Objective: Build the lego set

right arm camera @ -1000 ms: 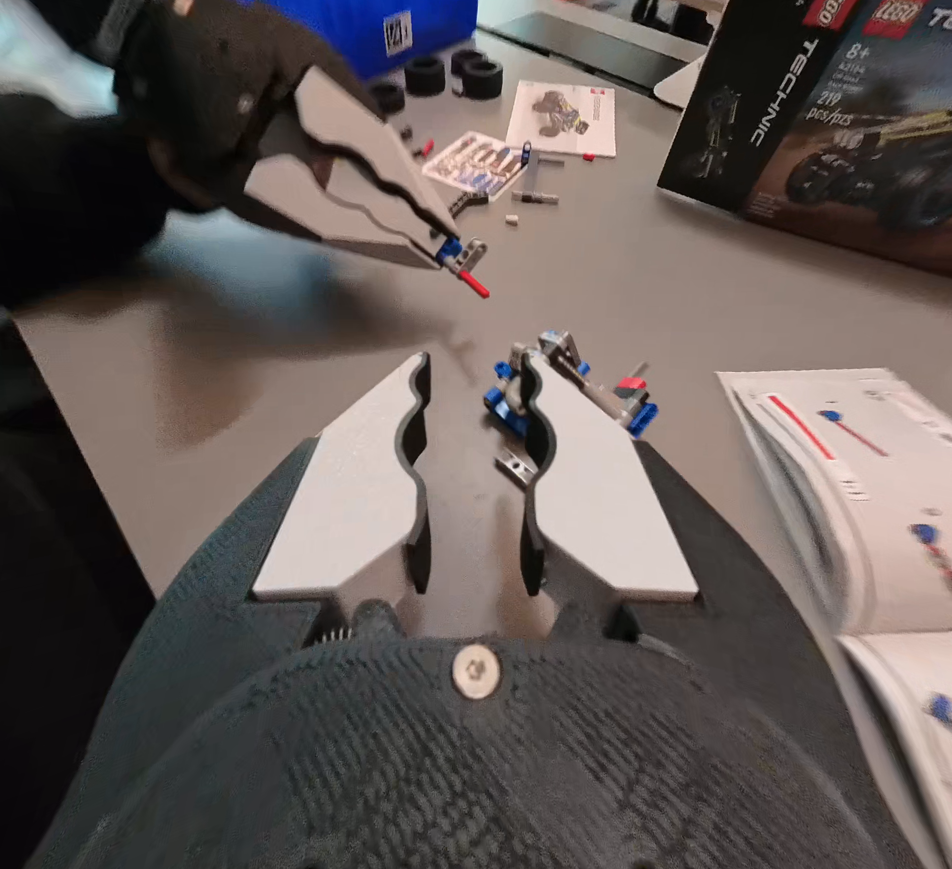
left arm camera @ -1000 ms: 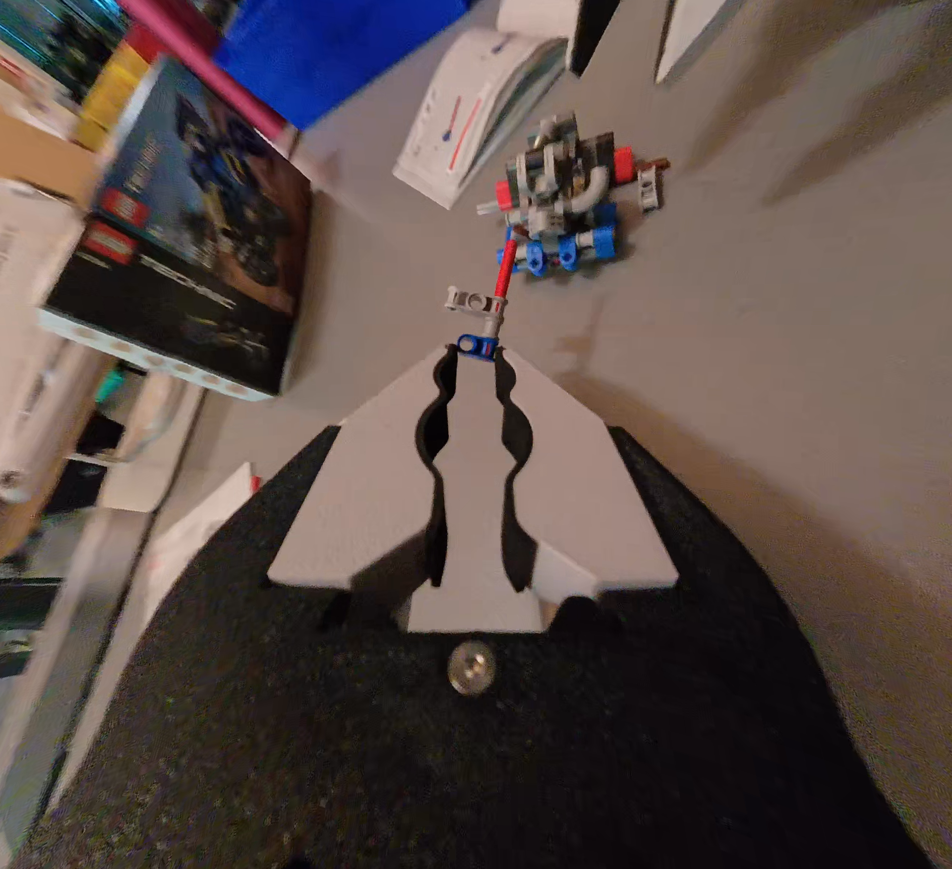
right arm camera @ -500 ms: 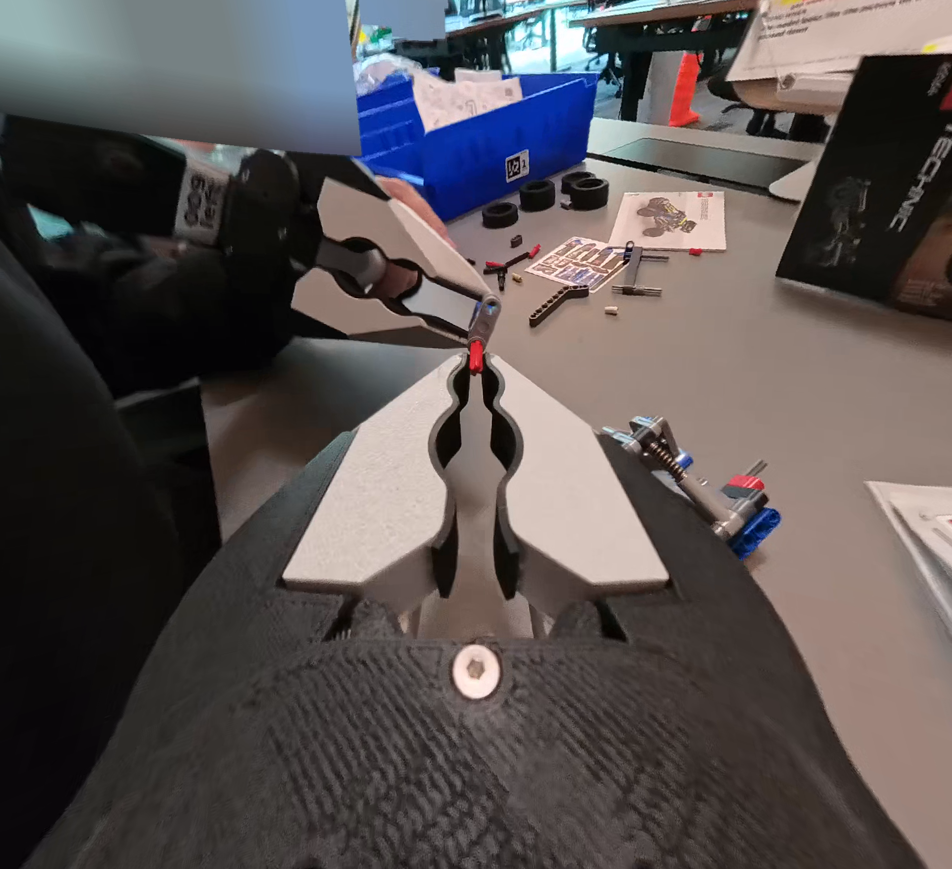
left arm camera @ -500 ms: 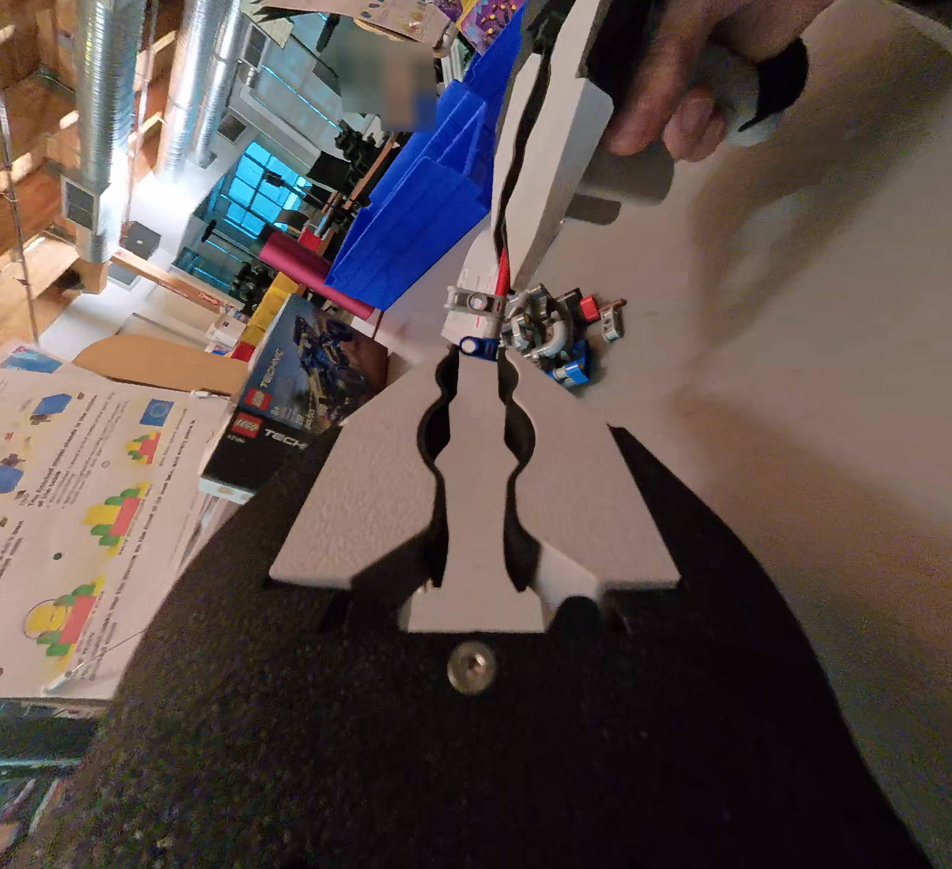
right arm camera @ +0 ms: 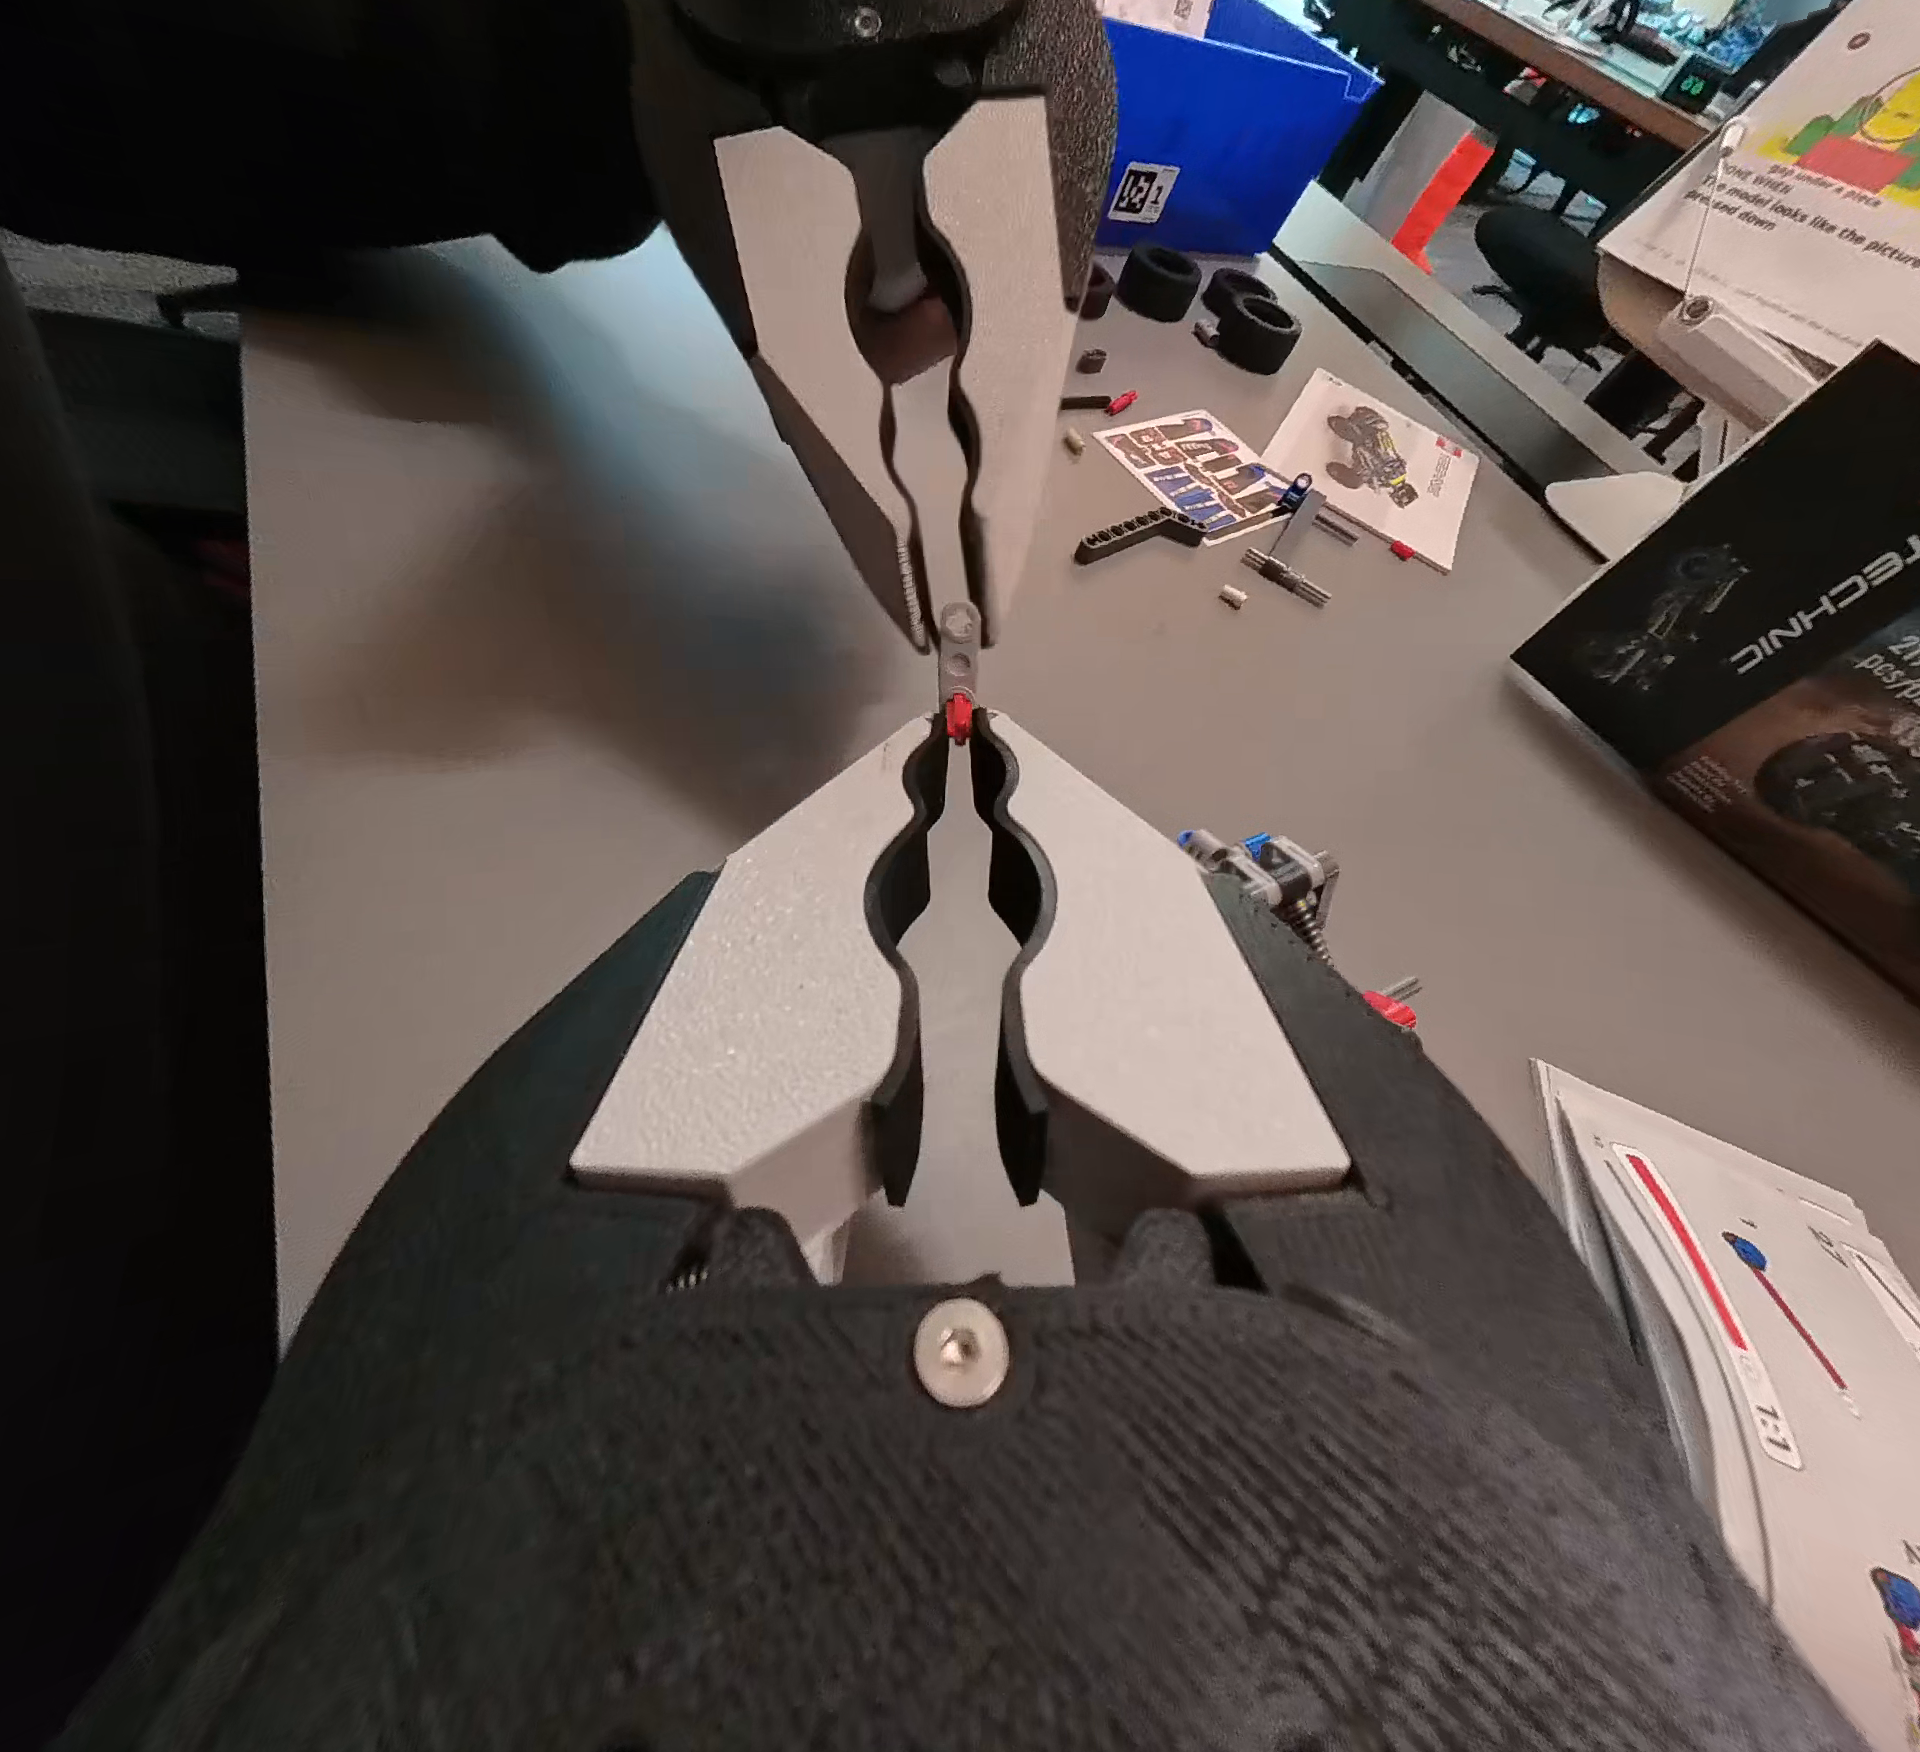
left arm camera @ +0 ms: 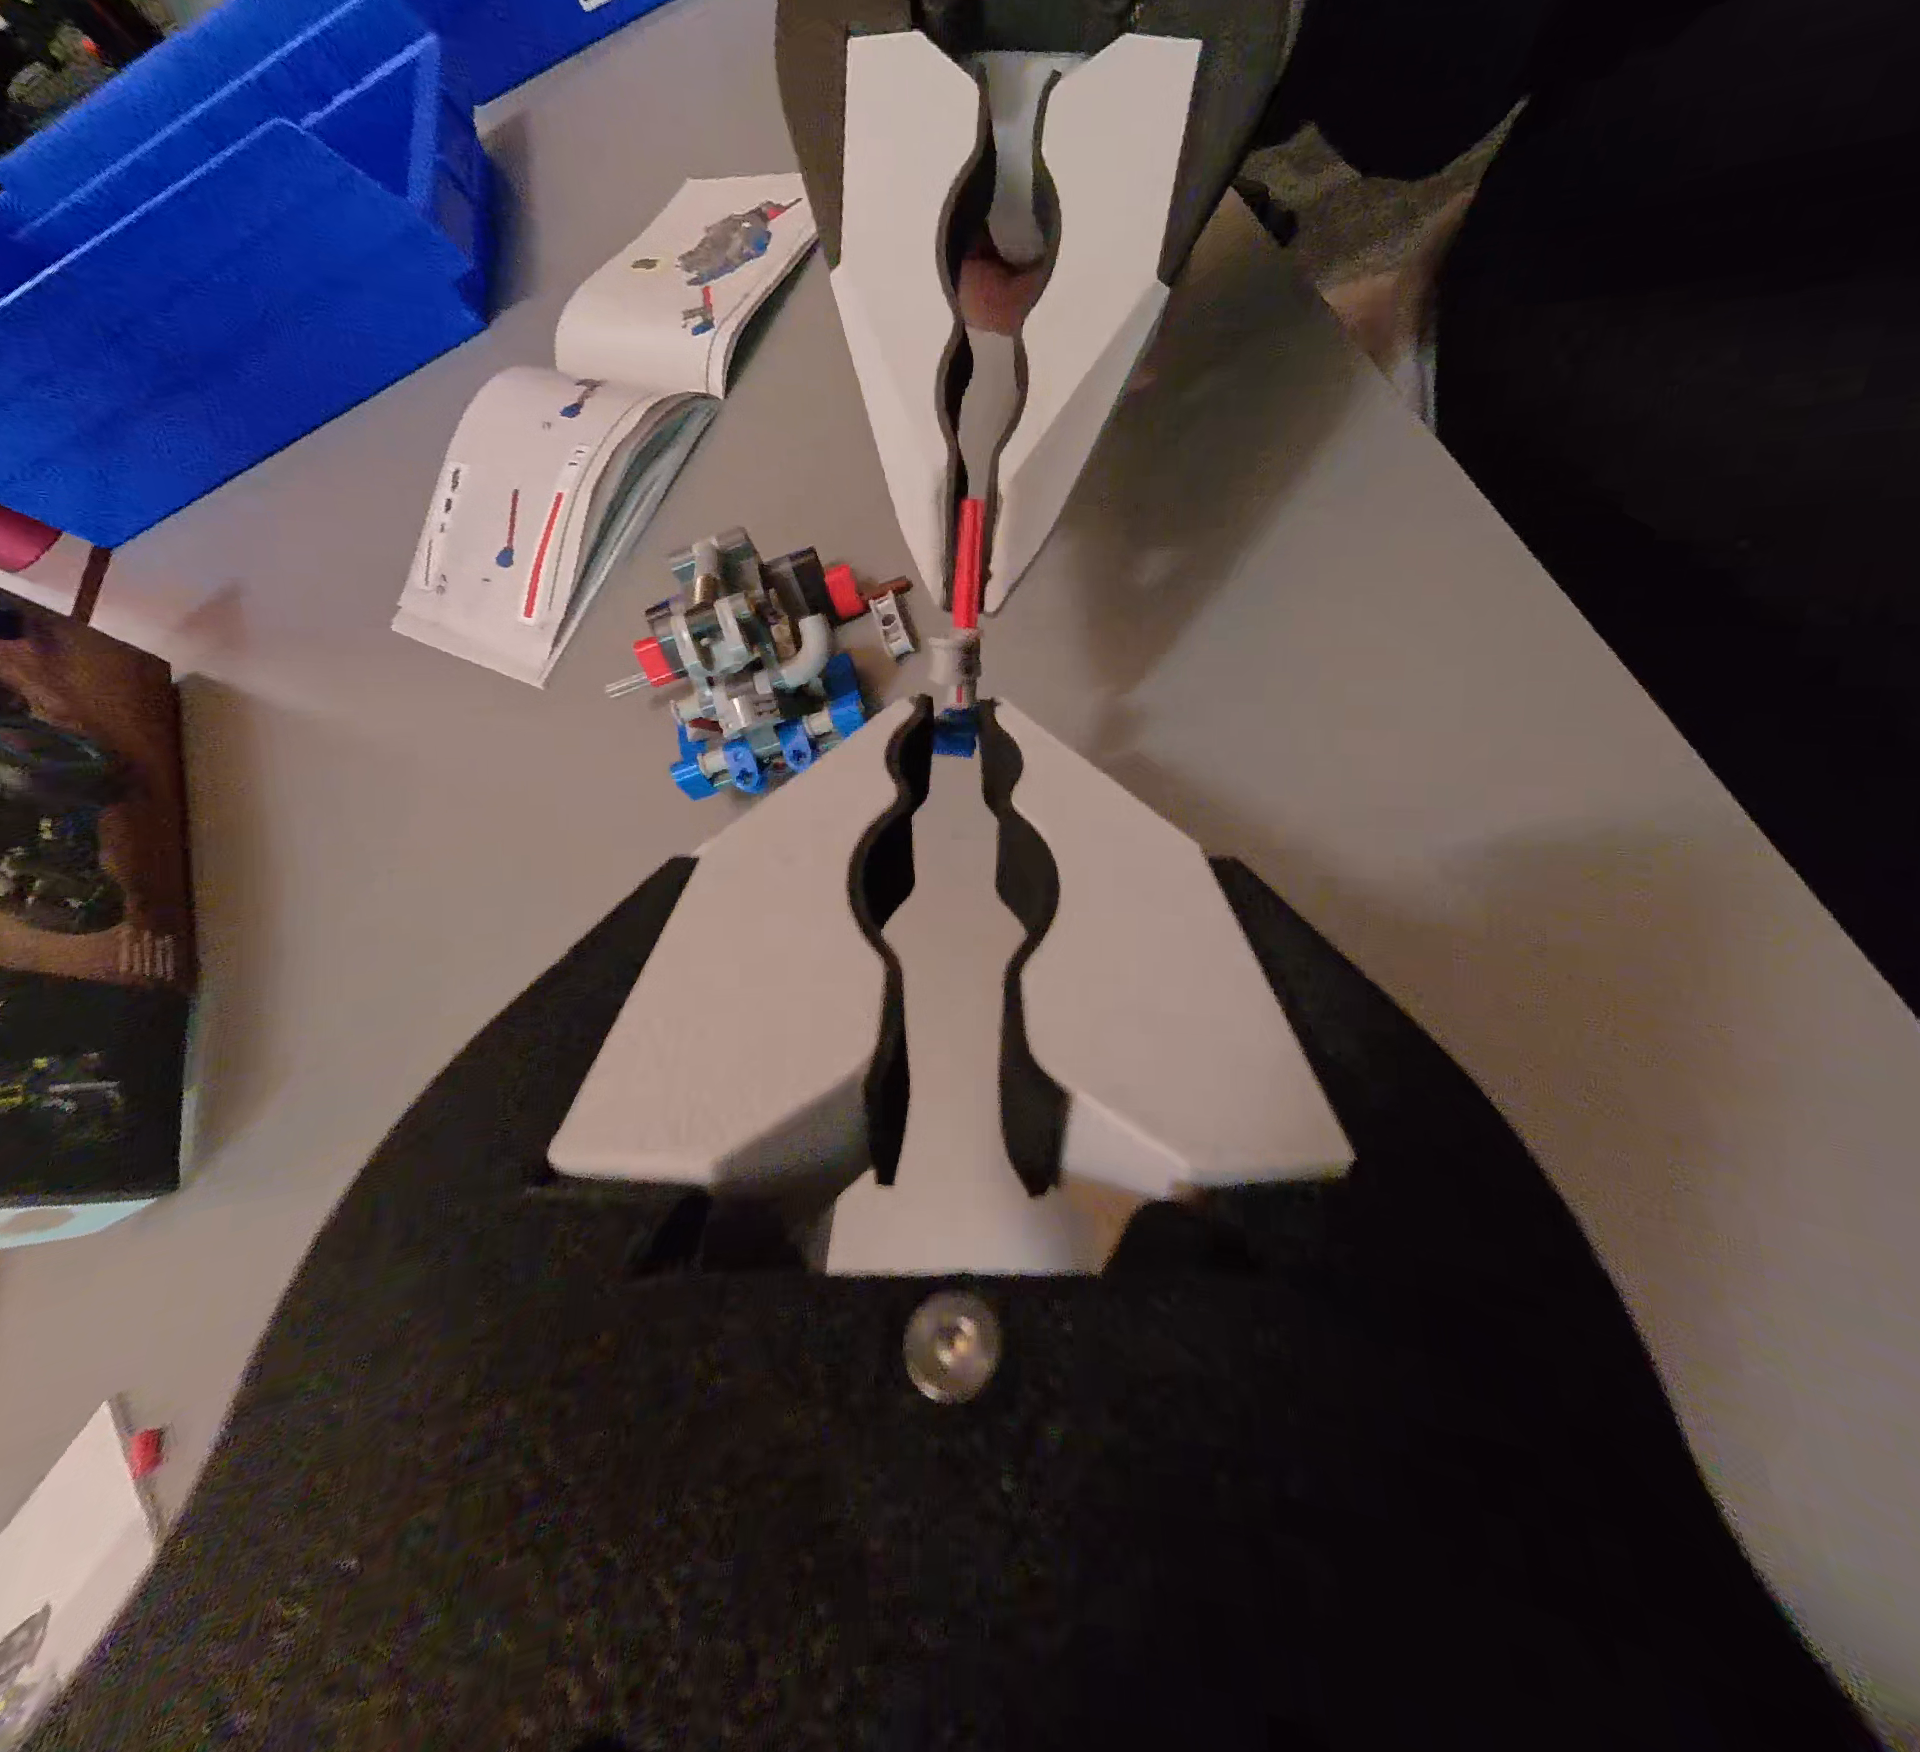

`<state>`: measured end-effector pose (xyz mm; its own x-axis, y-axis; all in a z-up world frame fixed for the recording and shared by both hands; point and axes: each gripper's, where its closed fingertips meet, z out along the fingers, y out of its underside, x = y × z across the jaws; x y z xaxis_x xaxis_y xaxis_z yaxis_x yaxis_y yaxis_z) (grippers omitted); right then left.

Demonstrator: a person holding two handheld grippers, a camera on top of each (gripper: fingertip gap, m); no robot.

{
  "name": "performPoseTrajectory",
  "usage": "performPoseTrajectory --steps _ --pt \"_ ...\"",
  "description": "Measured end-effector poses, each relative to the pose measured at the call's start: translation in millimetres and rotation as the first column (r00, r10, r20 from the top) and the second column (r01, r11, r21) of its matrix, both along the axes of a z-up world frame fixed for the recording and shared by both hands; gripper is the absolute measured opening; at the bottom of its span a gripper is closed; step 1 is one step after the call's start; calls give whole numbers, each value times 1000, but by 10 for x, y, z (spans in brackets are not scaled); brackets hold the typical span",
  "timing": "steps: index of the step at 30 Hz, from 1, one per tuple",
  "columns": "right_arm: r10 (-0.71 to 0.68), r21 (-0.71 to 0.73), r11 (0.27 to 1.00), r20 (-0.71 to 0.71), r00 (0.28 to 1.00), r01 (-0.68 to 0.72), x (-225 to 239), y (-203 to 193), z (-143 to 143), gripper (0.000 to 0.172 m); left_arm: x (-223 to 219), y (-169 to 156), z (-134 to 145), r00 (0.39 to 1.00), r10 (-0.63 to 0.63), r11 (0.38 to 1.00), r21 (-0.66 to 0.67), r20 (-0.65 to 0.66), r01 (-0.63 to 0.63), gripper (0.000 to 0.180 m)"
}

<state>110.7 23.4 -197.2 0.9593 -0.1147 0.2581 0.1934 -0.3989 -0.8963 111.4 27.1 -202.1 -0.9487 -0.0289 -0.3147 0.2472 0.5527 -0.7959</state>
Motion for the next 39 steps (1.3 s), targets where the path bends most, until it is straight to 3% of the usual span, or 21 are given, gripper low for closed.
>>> performPoseTrajectory --steps 3,6,9,11,19,27,39 --pt "-7 12 1000 -9 1000 7 11 -31 7 1 -69 -17 -17 998 -33 999 3 -52 33 22" --pt "4 31 1000 -20 1000 -4 -6 -37 21 1 -17 -23 -1 1000 -10 1000 -12 -24 9 9" --pt "31 56 998 -16 999 -30 -48 -20 47 1 38 -21 -43 1000 23 1000 10 -12 -23 19" --pt "12 49 999 -12 1000 -11 -17 -33 30 1 26 -18 -63 1000 12 1000 21 -8 -12 6" --pt "-8 38 999 -17 1000 9 40 -118 -60 1 63 -56 -106 1000 4 1000 26 2 -4 5" --pt "38 17 999 -44 998 -37 -21 -129 -157 1 -8 -74 -226 997 -35 998 58 -68 39 4" --pt "15 -71 997 -1 1000 -15 46 -189 -289 1 35 -111 -356 996 -1 992 122 -87 12 4"
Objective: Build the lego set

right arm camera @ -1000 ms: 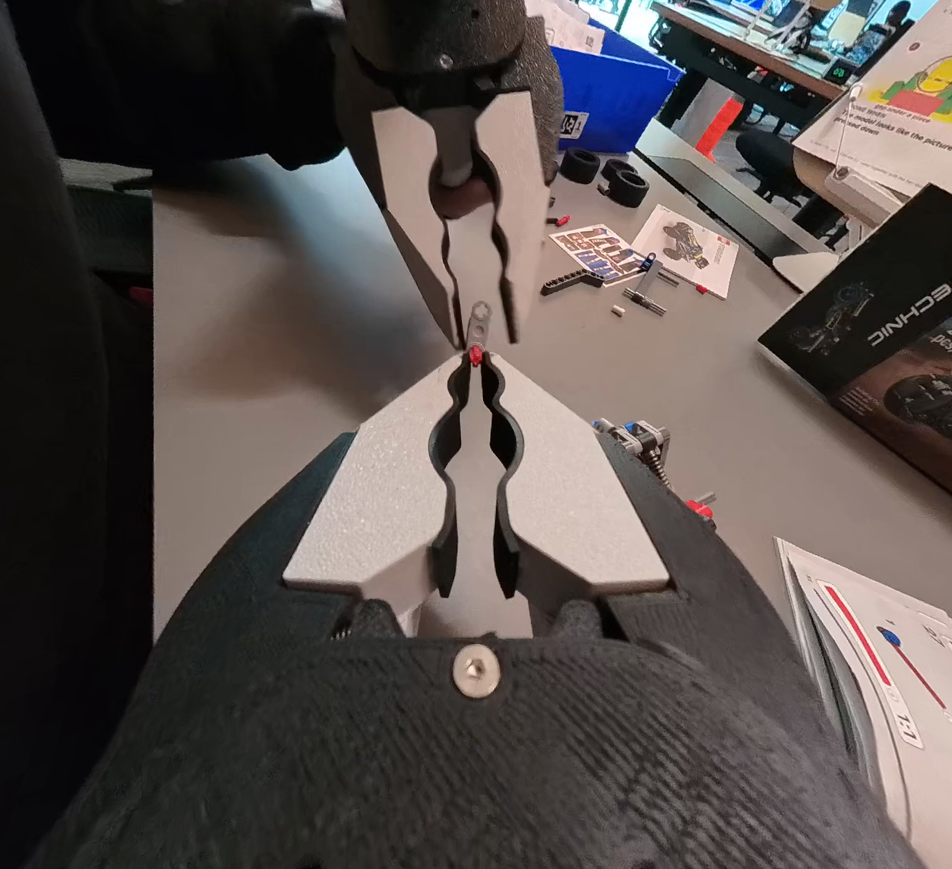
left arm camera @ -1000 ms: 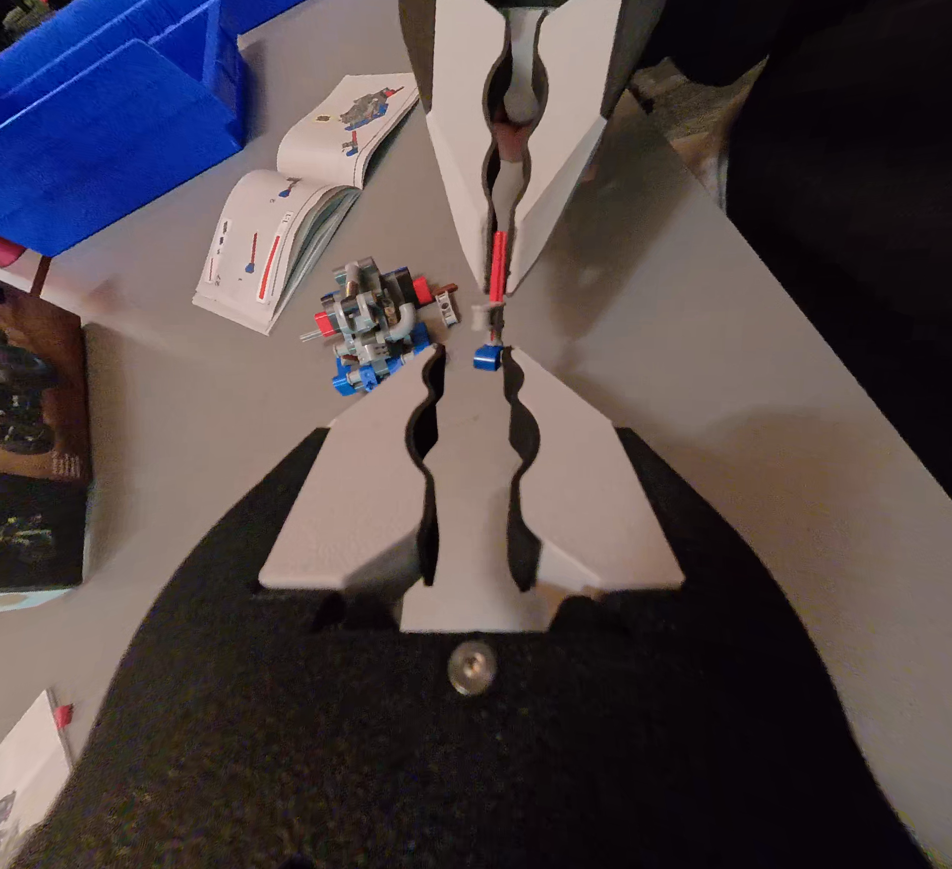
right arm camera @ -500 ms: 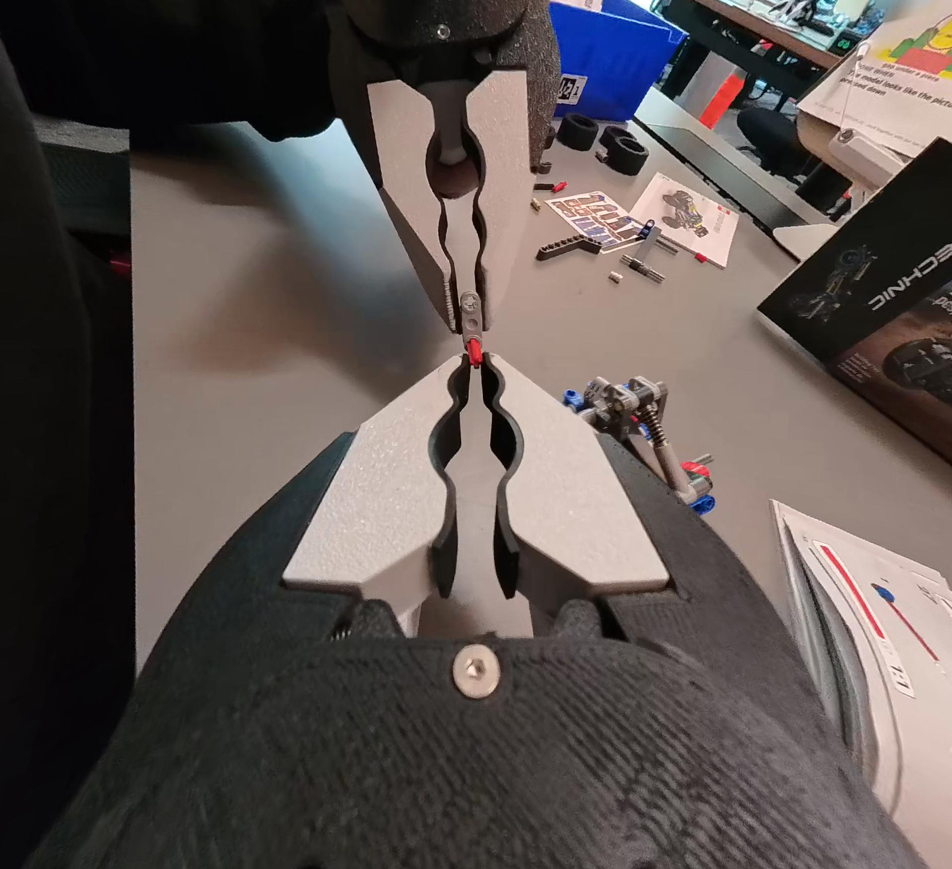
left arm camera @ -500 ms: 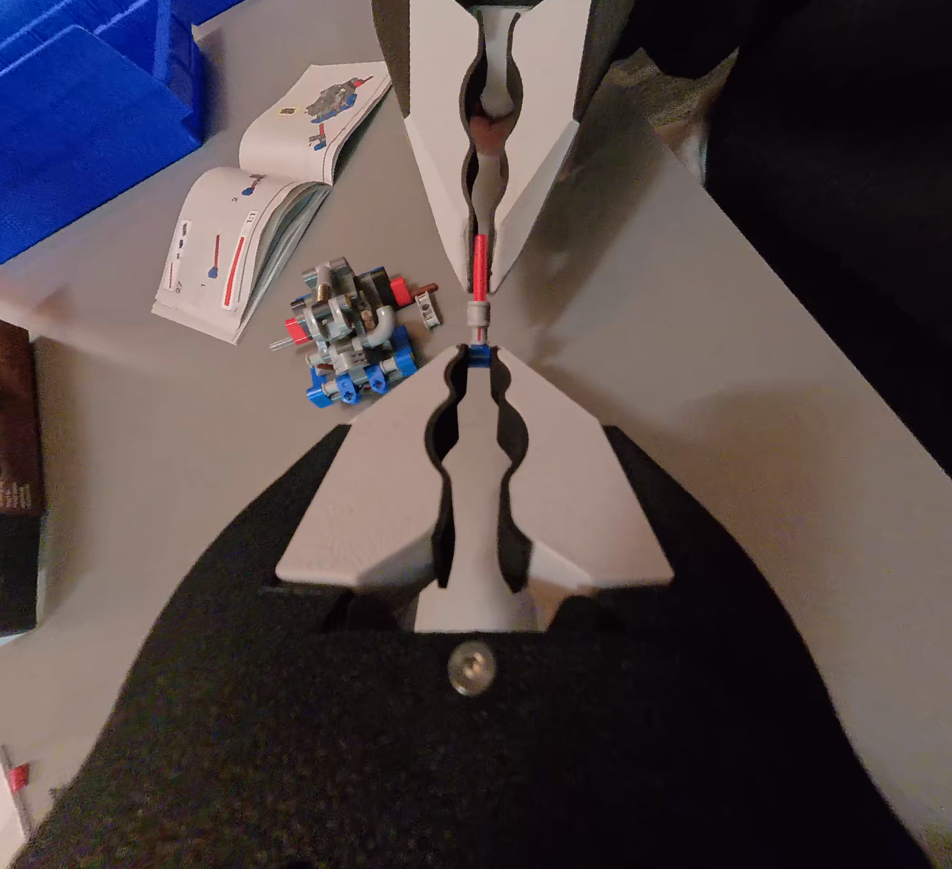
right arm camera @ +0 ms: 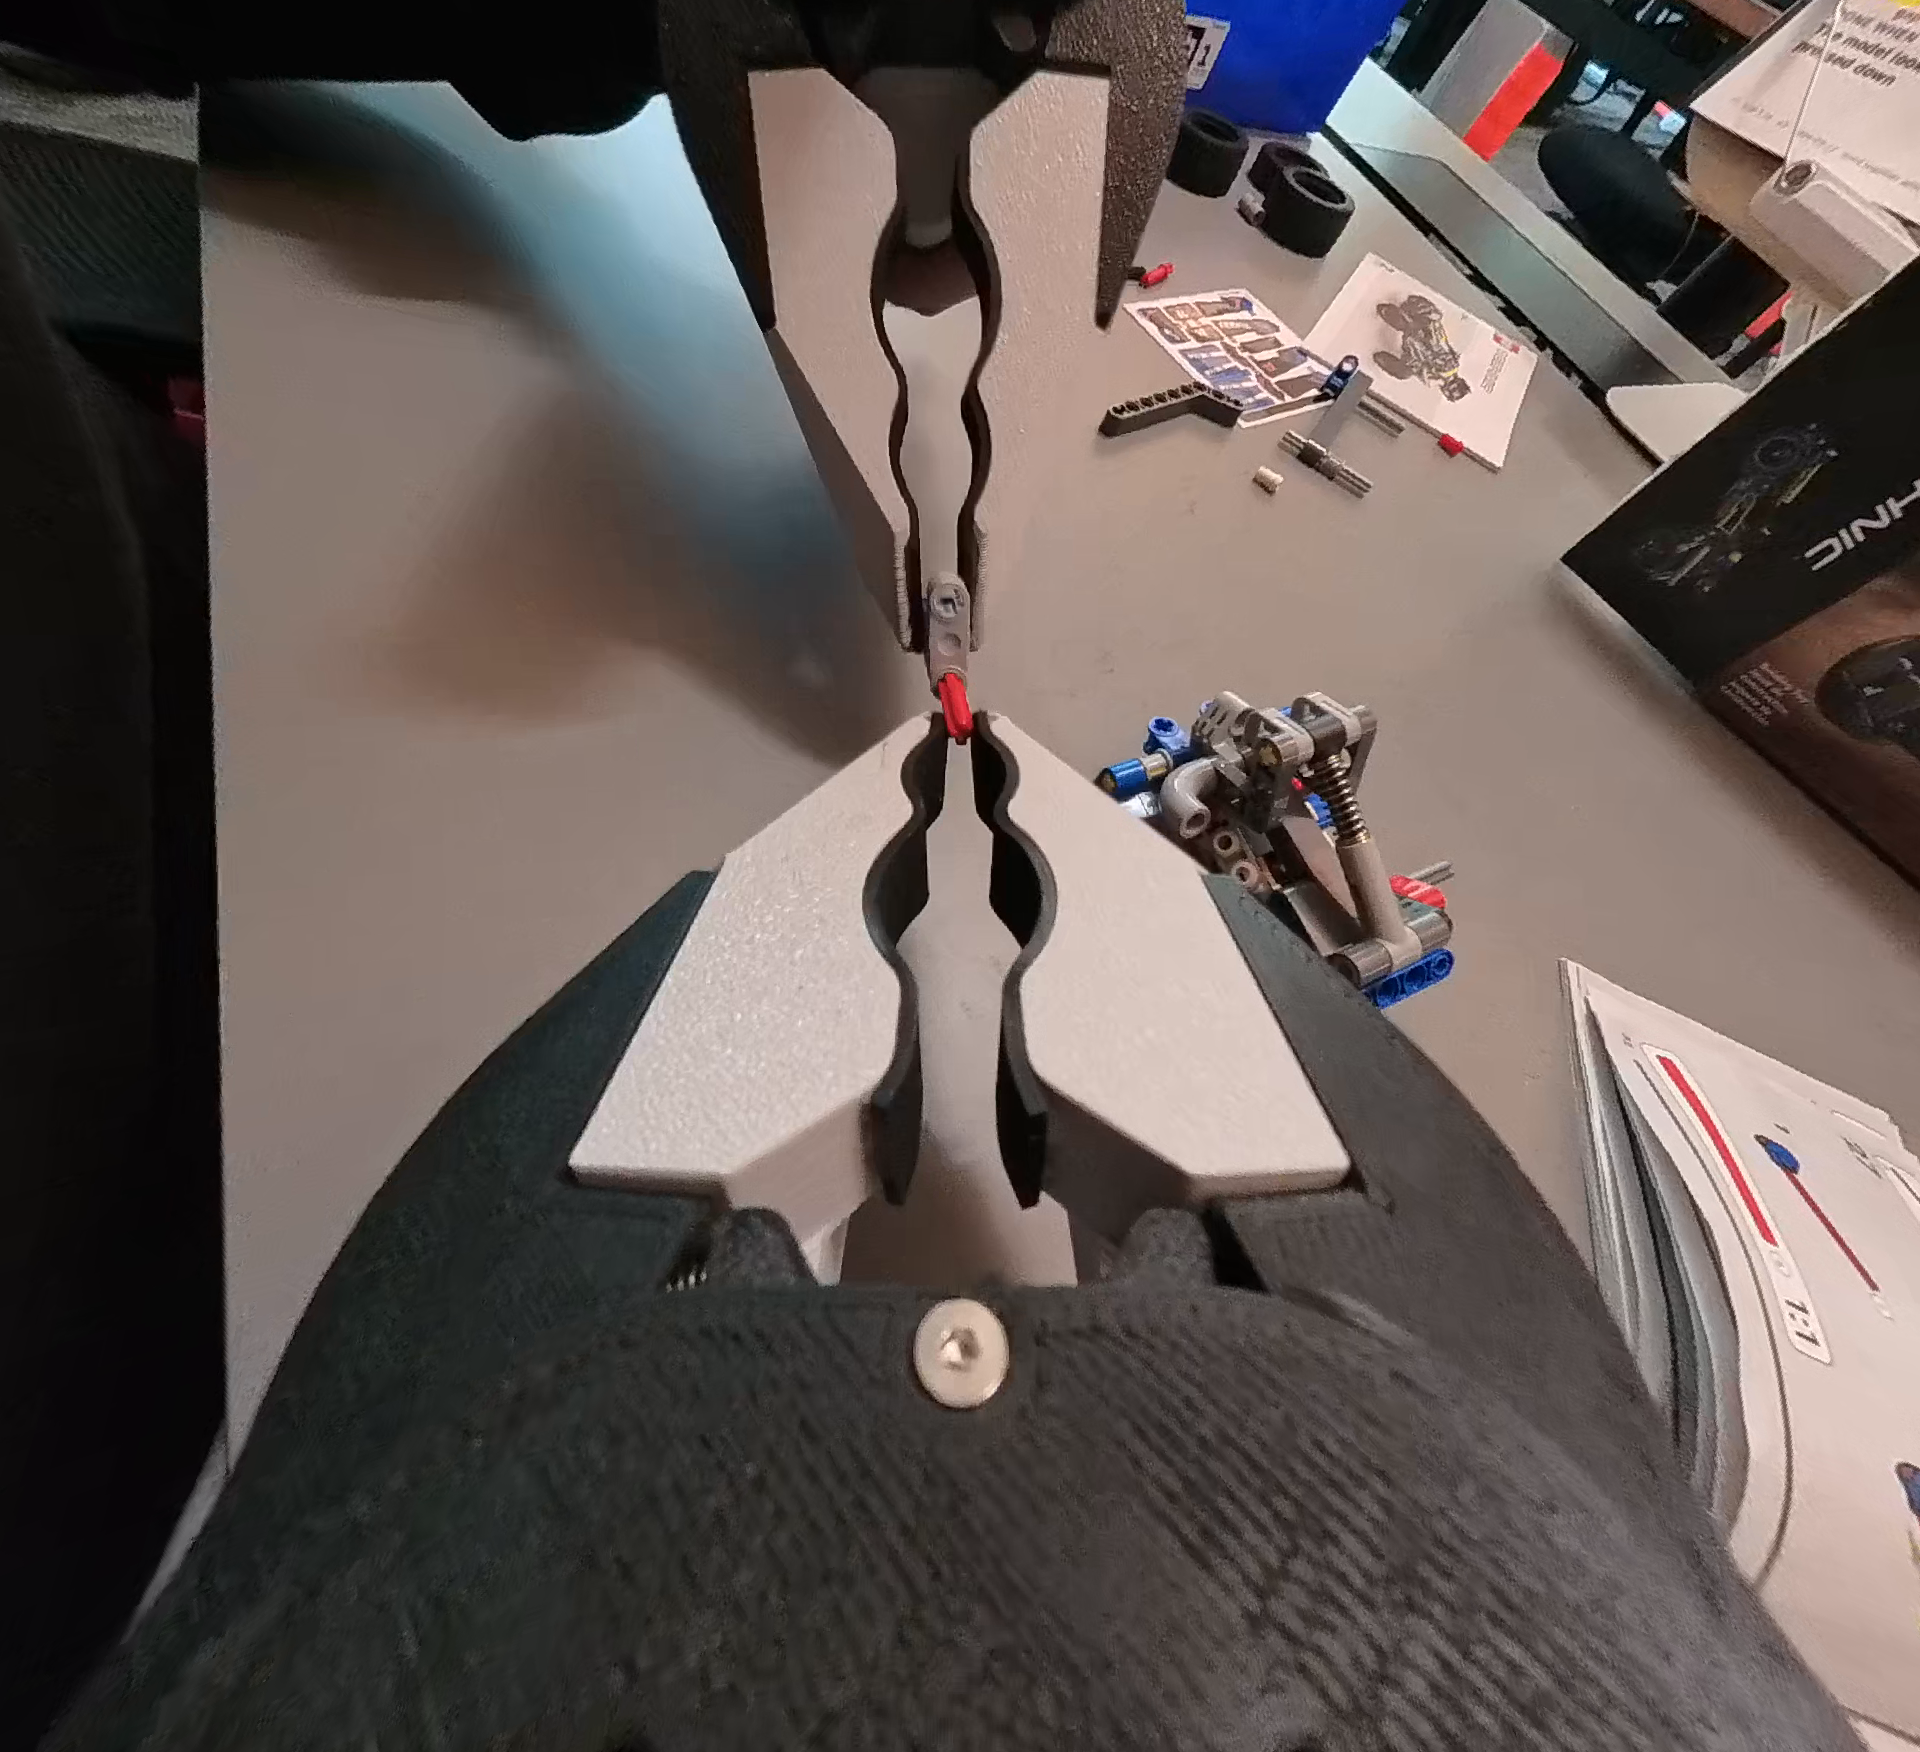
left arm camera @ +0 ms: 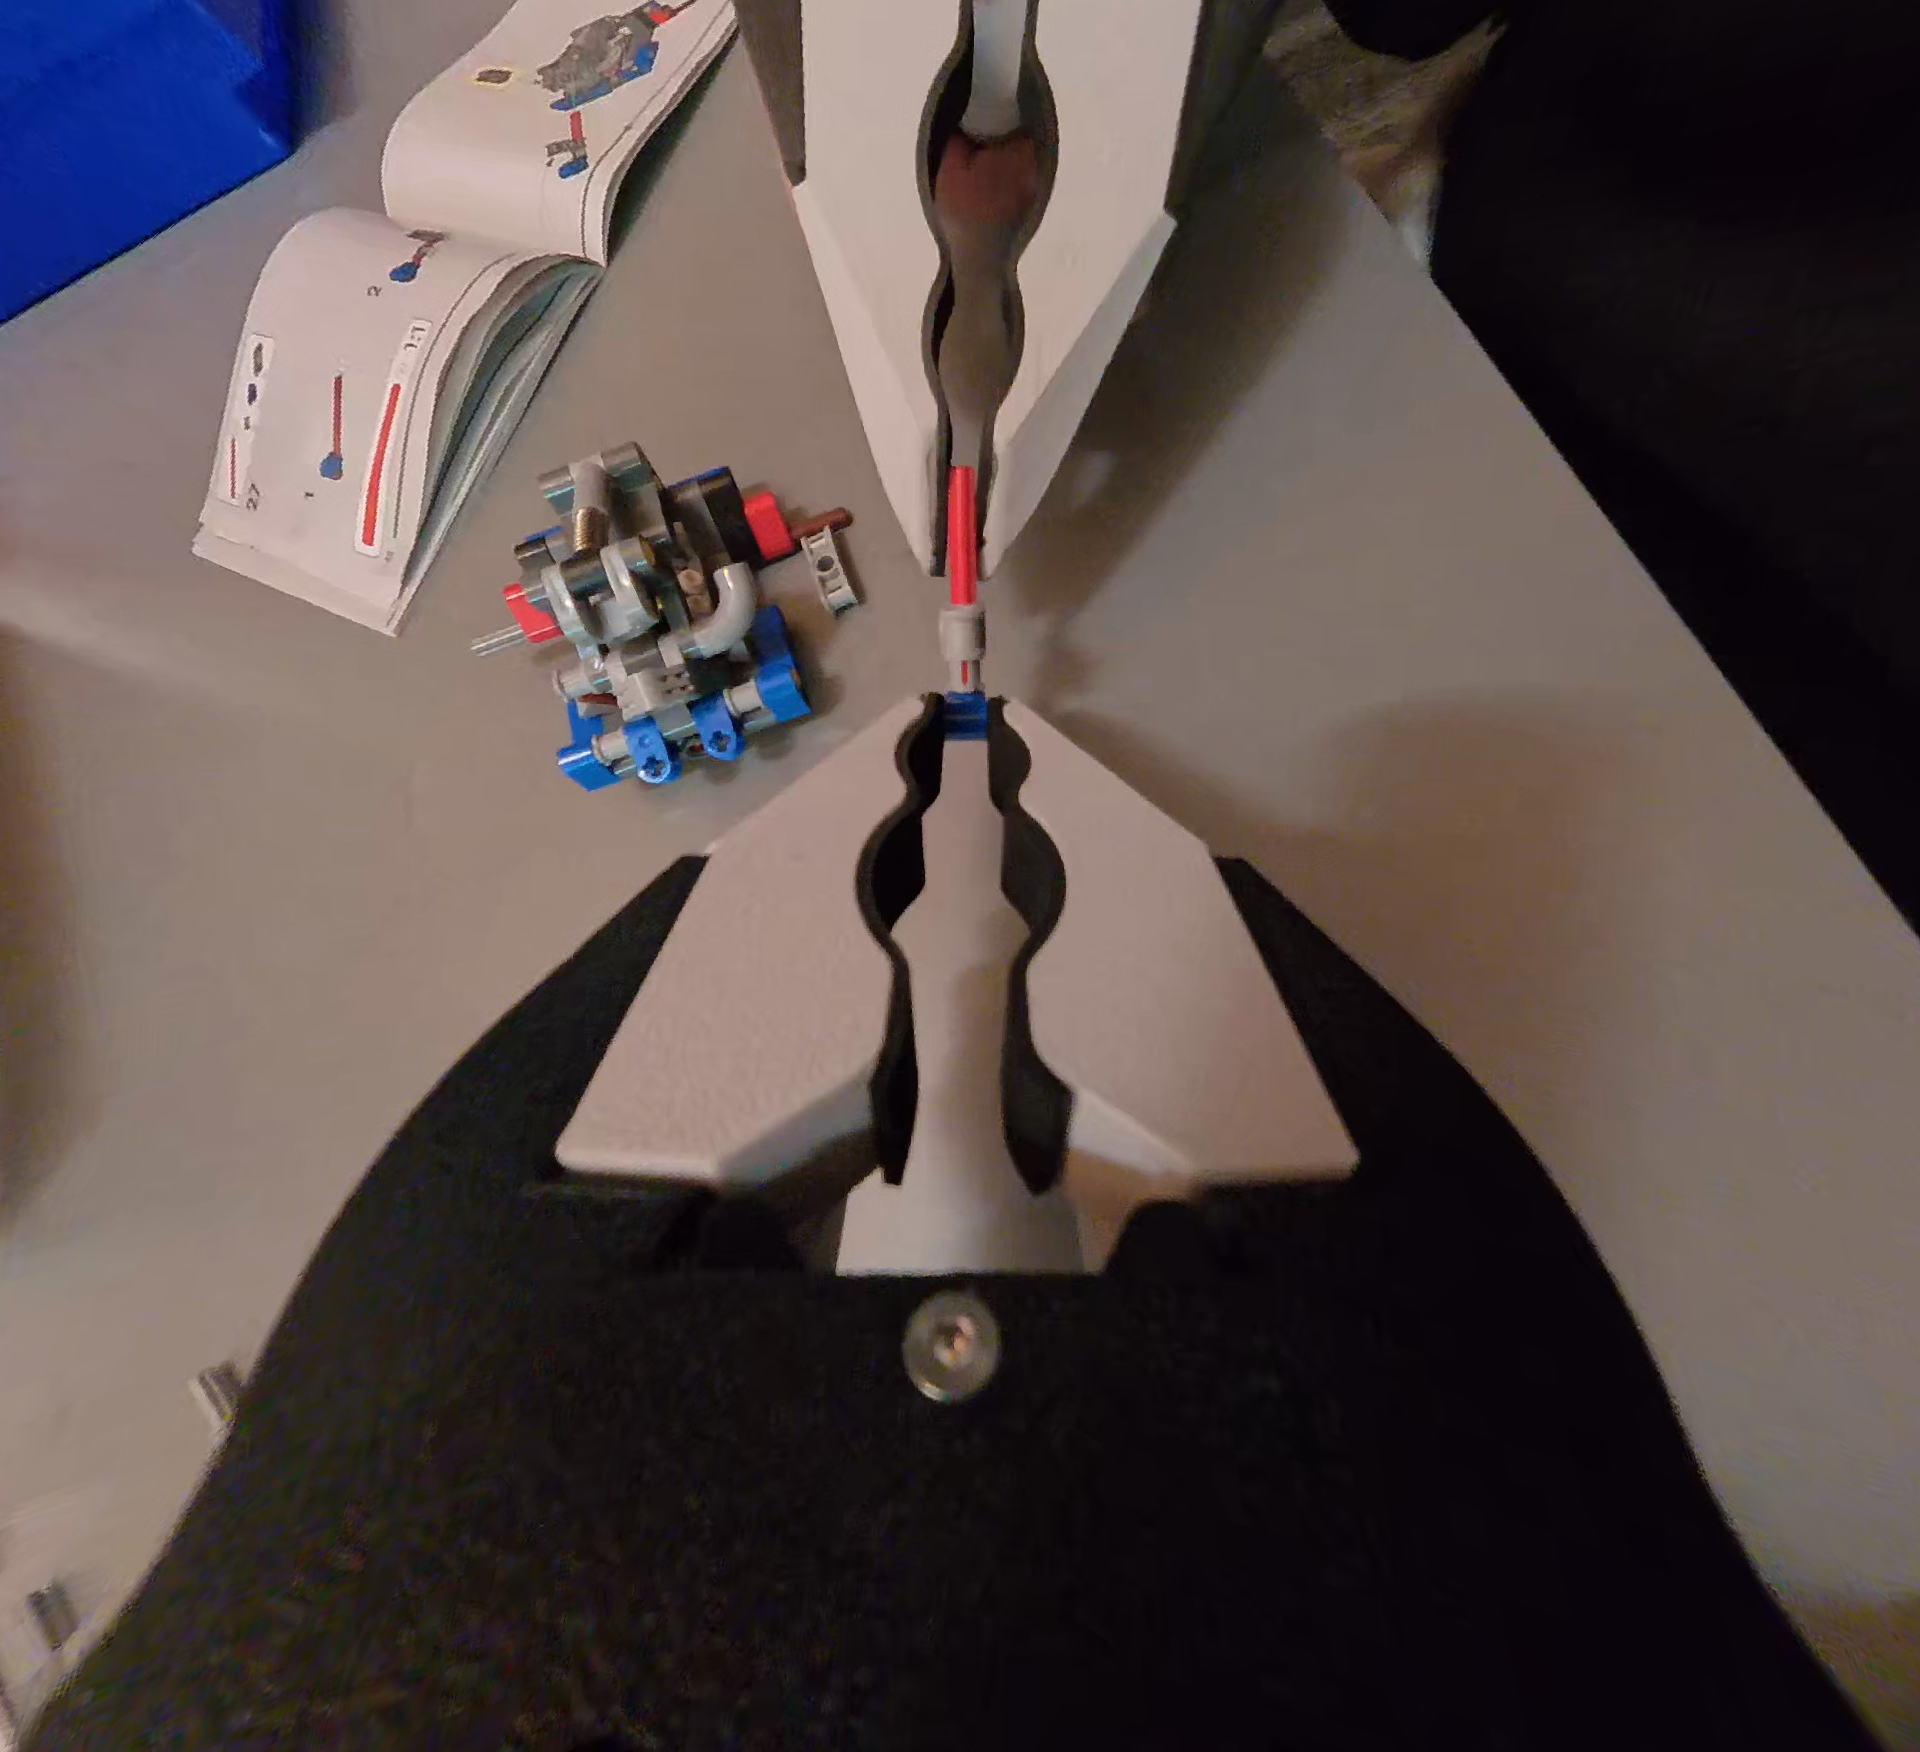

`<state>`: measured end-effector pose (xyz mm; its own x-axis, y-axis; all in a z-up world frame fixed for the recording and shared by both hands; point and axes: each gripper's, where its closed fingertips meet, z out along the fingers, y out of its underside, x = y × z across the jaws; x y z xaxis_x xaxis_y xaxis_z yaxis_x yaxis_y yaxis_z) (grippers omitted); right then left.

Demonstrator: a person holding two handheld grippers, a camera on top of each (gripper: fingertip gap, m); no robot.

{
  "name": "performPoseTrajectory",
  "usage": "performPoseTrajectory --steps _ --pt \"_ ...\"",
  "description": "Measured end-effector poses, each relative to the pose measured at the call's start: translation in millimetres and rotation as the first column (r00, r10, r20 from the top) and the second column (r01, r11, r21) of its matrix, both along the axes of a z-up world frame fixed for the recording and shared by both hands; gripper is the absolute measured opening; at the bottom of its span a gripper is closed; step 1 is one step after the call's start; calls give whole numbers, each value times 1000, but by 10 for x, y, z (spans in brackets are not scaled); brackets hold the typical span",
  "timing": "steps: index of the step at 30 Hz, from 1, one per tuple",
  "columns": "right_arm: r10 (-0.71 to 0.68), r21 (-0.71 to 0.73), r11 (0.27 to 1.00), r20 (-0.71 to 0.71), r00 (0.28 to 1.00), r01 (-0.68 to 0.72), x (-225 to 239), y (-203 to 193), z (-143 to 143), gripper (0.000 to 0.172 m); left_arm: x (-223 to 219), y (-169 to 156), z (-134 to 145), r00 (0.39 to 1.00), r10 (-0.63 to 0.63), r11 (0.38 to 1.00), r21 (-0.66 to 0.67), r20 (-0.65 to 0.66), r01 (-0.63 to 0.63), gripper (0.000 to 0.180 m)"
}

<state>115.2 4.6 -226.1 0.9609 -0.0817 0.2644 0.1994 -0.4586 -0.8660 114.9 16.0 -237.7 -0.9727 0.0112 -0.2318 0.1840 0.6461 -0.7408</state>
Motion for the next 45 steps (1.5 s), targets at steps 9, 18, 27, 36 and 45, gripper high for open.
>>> performPoseTrajectory --steps 9,18,27,36,45 --pt "-2 -30 1000 13 1000 3 22 -33 -45 2 8 -17 -46 999 11 1000 19 -48 -10 4" --pt "-3 -57 998 6 1000 3 34 -45 -89 1 21 -4 -101 999 7 999 50 -49 -5 4" --pt "-2 -113 994 20 1000 4 32 -41 -177 1 30 8 -199 999 19 996 85 -46 -15 4" --pt "-14 -136 990 42 999 20 49 -42 -213 1 31 -3 -201 998 45 996 79 -47 -41 4" --pt "-79 -112 990 50 996 84 176 -220 -160 0 53 11 -140 994 87 995 57 -72 -83 4"
